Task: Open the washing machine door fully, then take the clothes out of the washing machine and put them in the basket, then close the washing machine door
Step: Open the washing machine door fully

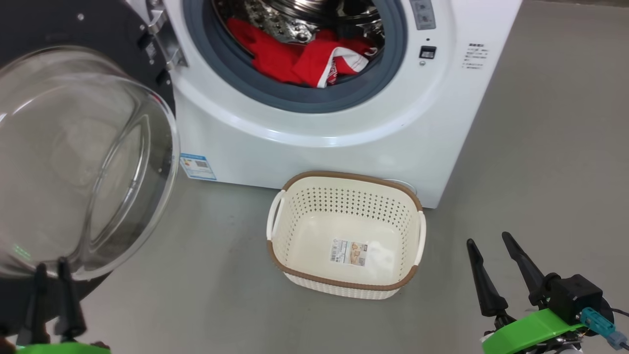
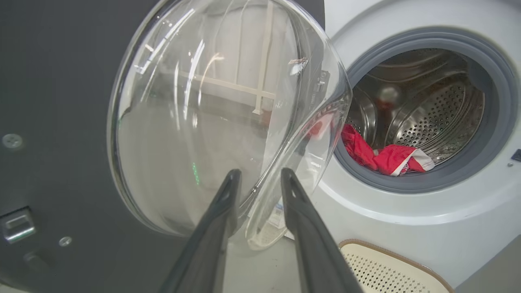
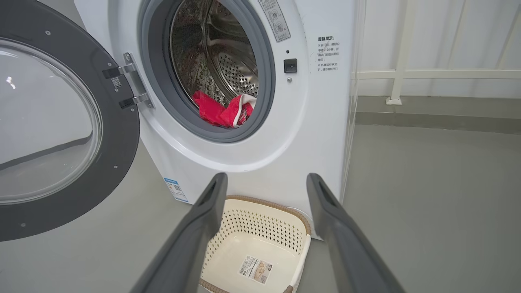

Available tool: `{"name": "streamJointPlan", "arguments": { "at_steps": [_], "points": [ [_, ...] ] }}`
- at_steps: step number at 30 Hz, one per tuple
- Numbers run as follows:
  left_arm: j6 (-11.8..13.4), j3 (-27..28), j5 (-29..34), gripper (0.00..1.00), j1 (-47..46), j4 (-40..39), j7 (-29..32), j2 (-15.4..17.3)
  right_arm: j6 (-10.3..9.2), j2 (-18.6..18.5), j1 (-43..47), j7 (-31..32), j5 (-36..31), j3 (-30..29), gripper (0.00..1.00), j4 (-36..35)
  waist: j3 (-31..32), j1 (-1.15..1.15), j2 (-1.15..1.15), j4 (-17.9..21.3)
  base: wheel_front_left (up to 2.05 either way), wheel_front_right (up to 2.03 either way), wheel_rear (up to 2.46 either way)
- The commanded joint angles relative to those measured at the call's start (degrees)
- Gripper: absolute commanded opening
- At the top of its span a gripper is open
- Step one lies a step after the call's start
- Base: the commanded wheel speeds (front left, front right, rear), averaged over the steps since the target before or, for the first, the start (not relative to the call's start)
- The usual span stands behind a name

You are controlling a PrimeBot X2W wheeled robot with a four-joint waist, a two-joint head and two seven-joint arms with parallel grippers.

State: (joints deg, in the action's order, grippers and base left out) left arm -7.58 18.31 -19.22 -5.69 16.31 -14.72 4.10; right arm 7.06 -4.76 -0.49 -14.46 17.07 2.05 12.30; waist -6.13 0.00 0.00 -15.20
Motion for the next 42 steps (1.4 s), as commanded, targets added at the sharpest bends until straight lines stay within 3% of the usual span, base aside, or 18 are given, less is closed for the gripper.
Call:
{"name": "streamJointPlan", "arguments": {
  "at_steps": [1,4,7,24,42],
  "points": [
    [0.09,1.19,0.03,0.58,0.02,-2.02,-0.28,1.48,0.43,-0.09,-1.56,-0.54,0.08,0.85,1.0,-1.48,0.09,0.0,0.0,0.61,0.0,0.0,0.0],
    [0.09,-0.39,-0.04,0.9,1.55,-3.73,-0.28,1.57,0.43,0.1,-1.52,-0.54,0.39,0.54,1.0,-1.45,0.16,0.0,0.0,1.64,0.0,0.0,0.0],
    [0.09,-2.07,-0.32,1.0,2.5,-4.93,-0.28,1.78,0.43,0.26,-1.45,-0.54,0.53,0.04,1.0,-1.57,0.29,0.0,0.0,2.73,0.0,0.0,0.0],
    [0.09,-14.1,-3.11,1.0,6.78,-12.19,-0.28,5.63,0.43,0.8,-0.27,-0.54,1.01,-2.41,1.0,-2.41,1.21,0.0,0.0,11.41,0.0,0.0,0.0],
    [0.09,-16.05,-3.99,1.0,8.14,-12.99,-0.28,5.22,0.43,1.08,3.17,-0.54,1.17,-5.94,1.0,-3.69,2.34,0.0,0.0,15.33,0.0,0.0,0.0]
  ]
}}
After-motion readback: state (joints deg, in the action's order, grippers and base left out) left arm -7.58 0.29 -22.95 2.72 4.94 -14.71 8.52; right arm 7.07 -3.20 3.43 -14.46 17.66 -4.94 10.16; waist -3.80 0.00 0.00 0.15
